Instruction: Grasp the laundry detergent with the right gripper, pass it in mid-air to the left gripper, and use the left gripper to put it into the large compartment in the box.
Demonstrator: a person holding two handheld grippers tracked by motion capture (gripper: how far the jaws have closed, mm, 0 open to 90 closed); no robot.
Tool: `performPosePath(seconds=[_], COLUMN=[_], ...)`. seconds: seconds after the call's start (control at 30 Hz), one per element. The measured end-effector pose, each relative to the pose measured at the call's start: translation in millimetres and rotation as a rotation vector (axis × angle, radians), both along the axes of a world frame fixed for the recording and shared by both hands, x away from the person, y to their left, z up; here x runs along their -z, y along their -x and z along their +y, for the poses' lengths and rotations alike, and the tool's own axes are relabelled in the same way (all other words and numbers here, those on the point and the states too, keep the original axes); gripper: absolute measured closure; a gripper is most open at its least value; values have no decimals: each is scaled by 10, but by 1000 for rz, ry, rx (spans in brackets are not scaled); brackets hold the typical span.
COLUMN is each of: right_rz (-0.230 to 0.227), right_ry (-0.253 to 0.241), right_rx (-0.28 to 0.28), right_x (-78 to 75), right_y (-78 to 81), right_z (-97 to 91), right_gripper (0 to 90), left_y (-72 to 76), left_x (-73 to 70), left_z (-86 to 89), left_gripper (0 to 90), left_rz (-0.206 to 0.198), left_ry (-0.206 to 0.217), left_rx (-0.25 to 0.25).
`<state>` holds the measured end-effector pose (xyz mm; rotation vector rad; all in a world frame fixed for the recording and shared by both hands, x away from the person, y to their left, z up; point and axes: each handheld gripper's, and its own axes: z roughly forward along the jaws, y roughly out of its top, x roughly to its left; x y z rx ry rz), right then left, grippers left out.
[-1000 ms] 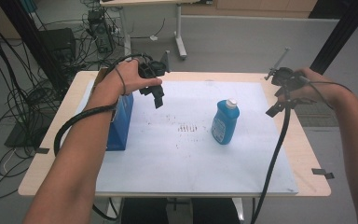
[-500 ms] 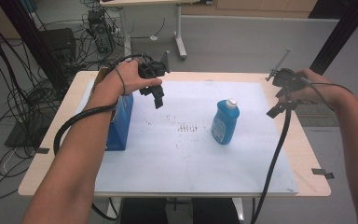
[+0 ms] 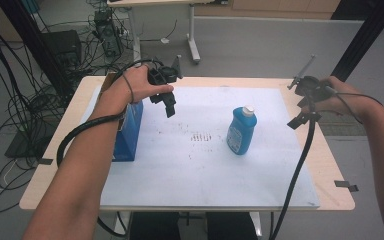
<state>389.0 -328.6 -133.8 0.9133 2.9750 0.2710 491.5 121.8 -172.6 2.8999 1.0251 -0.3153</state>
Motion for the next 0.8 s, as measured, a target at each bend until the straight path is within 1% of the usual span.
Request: performPosePath(seconds=[0.1, 0.2, 0.27, 0.3, 0.33, 0.37, 0.43, 0.5, 0.6, 0.7, 0.8], right_rz=[-9, -19, -22, -33, -33, -41, -57, -57, -58, -64, -70], right_ry=[-18, -30, -46, -55, -55, -62, -81, -91, -93, -114, -128], right_rx=[9, 17, 30, 54, 54, 71, 83, 96, 107, 123, 142], right_x=[18, 33, 53, 74, 74, 85, 116, 156, 183, 221, 261], right_y=[75, 122, 164, 220, 220, 253, 325, 377, 417, 489, 544], right_z=[-41, -73, -109, -135, -135, -153, -203, -248, -276, -338, -388], right_gripper=[67, 67, 72, 80, 80, 82, 87, 87, 87, 87, 117], left_y=[4, 21, 23, 30, 30, 33, 36, 32, 42, 44, 48], left_x=[10, 18, 21, 27, 27, 31, 42, 49, 51, 51, 53], left_z=[6, 8, 11, 15, 15, 10, 5, 0, -2, -14, -19], left_gripper=[60, 60, 60, 60, 60, 60, 60, 60, 60, 60, 60], left_rz=[3, 5, 5, 3, 3, 6, 9, 13, 14, 15, 15], left_ry=[1, 2, 3, 6, 6, 4, 3, 2, 5, 2, 3], left_rx=[5, -5, -6, -2, -2, -6, -3, 3, -4, 5, 1])
